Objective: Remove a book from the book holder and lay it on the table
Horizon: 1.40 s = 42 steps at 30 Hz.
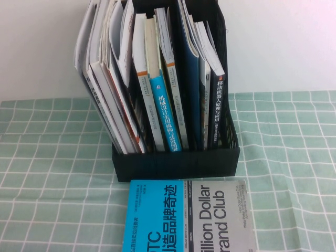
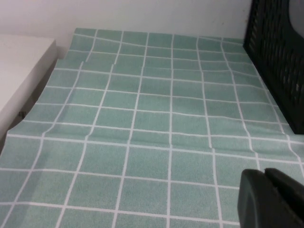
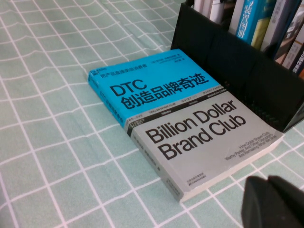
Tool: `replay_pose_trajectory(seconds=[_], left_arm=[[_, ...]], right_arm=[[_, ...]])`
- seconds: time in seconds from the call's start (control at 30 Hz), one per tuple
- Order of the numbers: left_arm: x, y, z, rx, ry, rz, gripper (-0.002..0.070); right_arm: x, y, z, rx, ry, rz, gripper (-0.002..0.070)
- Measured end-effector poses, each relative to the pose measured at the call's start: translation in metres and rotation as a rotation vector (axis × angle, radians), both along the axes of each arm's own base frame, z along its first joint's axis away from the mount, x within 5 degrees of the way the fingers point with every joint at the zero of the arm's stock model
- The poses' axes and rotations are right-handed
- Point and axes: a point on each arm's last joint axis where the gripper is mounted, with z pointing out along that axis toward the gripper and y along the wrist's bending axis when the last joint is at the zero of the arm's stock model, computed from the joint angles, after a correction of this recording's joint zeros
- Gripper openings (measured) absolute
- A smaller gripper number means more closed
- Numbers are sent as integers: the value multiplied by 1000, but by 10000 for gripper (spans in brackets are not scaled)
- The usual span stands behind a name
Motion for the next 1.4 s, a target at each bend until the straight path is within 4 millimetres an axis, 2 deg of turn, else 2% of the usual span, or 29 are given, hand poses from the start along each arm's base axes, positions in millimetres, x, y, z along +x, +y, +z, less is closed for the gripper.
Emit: replay_pose_trajectory(seconds=[0.97, 1.1, 1.27, 1.4], left_arm=[[0, -1, 0, 2, 2, -18, -3], [0, -1, 0, 2, 2, -18, -3], [0, -1, 0, 0, 2, -17, -3], [0, -1, 0, 0, 2, -17, -3]], right_arm=[[1, -2, 0, -13, -20, -13, -1], [8, -7, 3, 21, -78, -145, -1], [20, -20, -3, 93, -166, -470, -1], [20, -32, -14, 166, -256, -697, -2]])
